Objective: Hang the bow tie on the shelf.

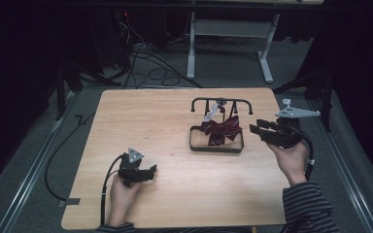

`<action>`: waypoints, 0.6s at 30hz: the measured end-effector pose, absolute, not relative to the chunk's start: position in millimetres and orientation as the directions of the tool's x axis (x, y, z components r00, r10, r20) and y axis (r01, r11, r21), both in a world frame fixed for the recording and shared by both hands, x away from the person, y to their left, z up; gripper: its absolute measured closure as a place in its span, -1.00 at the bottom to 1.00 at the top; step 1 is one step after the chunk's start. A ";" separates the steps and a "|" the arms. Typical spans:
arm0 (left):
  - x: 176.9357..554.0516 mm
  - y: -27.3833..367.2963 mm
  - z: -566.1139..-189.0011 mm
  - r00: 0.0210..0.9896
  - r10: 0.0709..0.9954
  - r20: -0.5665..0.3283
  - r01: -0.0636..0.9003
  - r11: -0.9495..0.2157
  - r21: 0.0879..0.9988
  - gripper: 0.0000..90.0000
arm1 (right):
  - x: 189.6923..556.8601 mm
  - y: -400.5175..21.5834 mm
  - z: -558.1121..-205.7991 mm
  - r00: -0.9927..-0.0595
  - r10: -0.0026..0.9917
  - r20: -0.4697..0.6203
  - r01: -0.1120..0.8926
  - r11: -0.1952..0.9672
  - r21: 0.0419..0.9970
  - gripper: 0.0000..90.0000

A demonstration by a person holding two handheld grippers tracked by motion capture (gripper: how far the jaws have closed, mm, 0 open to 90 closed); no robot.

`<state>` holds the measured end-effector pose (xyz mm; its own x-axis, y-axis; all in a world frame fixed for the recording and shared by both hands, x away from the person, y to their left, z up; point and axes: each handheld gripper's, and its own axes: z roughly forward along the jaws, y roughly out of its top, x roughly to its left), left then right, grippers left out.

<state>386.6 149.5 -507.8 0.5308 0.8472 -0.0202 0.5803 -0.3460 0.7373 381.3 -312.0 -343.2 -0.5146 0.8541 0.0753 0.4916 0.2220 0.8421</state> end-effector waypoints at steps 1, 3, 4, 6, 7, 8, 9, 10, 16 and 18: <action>386.6 149.5 -507.8 0.531 0.847 -0.020 0.580 -0.346 0.737 -0.52 | 380.9 -312.6 -344.1 -0.514 0.855 0.078 0.493 0.220 0.842 0.36; 386.5 149.5 -507.8 0.531 0.847 -0.020 0.581 -0.346 0.737 -0.52 | 380.2 -313.7 -345.7 -0.513 0.855 0.079 0.493 0.218 0.842 0.36; 386.5 149.5 -507.8 0.531 0.847 -0.020 0.580 -0.346 0.737 -0.52 | 379.6 -314.3 -346.6 -0.511 0.856 0.081 0.496 0.216 0.841 0.36; 386.6 149.5 -507.8 0.531 0.847 -0.020 0.580 -0.346 0.737 -0.52 | 377.9 -315.6 -349.0 -0.509 0.856 0.088 0.500 0.211 0.840 0.36; 386.5 149.5 -507.8 0.531 0.847 -0.020 0.580 -0.346 0.737 -0.52 | 377.4 -316.2 -350.2 -0.510 0.856 0.089 0.499 0.210 0.841 0.36; 386.6 149.5 -507.8 0.531 0.847 -0.020 0.580 -0.346 0.737 -0.52 | 376.4 -316.6 -351.2 -0.506 0.857 0.091 0.504 0.208 0.838 0.36; 386.6 149.5 -507.8 0.531 0.847 -0.020 0.580 -0.346 0.737 -0.52 | 375.9 -316.9 -352.0 -0.507 0.857 0.094 0.505 0.207 0.838 0.36; 386.6 149.5 -507.8 0.531 0.847 -0.020 0.580 -0.346 0.737 -0.52 | 374.9 -317.6 -353.0 -0.505 0.858 0.095 0.507 0.206 0.837 0.36; 386.6 149.5 -507.8 0.531 0.847 -0.020 0.580 -0.347 0.737 -0.52 | 370.5 -321.0 -357.4 -0.502 0.859 0.106 0.513 0.196 0.836 0.36; 386.6 149.5 -507.8 0.531 0.847 -0.020 0.580 -0.347 0.737 -0.52 | 369.2 -322.0 -359.4 -0.500 0.859 0.111 0.514 0.191 0.836 0.36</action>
